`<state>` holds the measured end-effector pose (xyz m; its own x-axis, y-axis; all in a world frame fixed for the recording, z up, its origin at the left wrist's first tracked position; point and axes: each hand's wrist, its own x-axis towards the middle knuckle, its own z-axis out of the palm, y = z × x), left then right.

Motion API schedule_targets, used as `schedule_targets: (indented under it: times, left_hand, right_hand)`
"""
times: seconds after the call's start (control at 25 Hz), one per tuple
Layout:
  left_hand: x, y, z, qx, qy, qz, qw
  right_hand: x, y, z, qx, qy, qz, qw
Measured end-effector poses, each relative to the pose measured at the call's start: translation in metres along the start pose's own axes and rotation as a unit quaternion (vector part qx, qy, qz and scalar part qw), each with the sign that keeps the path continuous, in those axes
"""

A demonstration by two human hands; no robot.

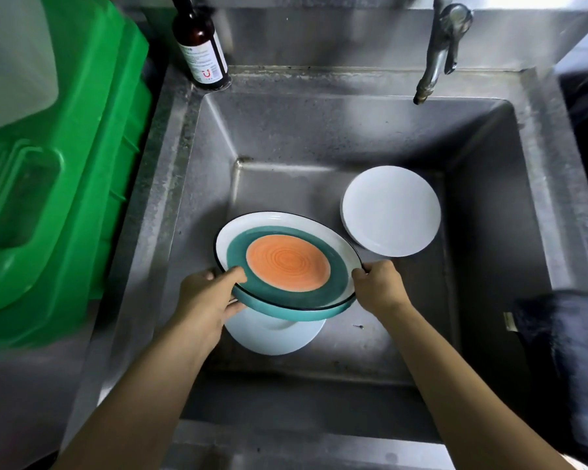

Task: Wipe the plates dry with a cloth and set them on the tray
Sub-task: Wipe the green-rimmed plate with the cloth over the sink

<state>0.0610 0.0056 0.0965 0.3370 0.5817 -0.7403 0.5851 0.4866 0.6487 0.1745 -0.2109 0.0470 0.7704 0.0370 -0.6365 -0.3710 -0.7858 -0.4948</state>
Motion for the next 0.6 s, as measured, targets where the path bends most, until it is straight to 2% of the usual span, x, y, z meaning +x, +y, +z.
schedule_targets:
  times: [0.12, 0.2, 0.48, 0.52, 0.6]
  left_hand:
    - [-0.022, -0.007, 0.009, -0.081, -0.111, -0.038, 0.990]
    - [-0.034, -0.010, 0.014, -0.116, -0.157, -0.040, 0.980]
    - [-0.076, -0.013, 0.034, -0.100, -0.153, -0.024, 0.983]
    - [-0.082, -0.014, 0.037, -0.097, -0.152, -0.022, 0.983]
    - [-0.095, -0.013, 0.045, -0.086, -0.148, -0.012, 0.985]
  right_hand:
    - [-0.016, 0.011, -0.001, 0.053, 0.019, -0.001, 0.998]
    - [-0.028, 0.018, -0.002, 0.088, 0.028, 0.007, 0.996]
    - [-0.072, 0.040, -0.043, 0.095, 0.028, 0.012, 0.995]
    - [-0.079, 0.042, -0.053, 0.073, 0.054, -0.012, 0.996]
    - [-0.090, 0.050, -0.076, 0.020, 0.155, -0.074, 0.985]
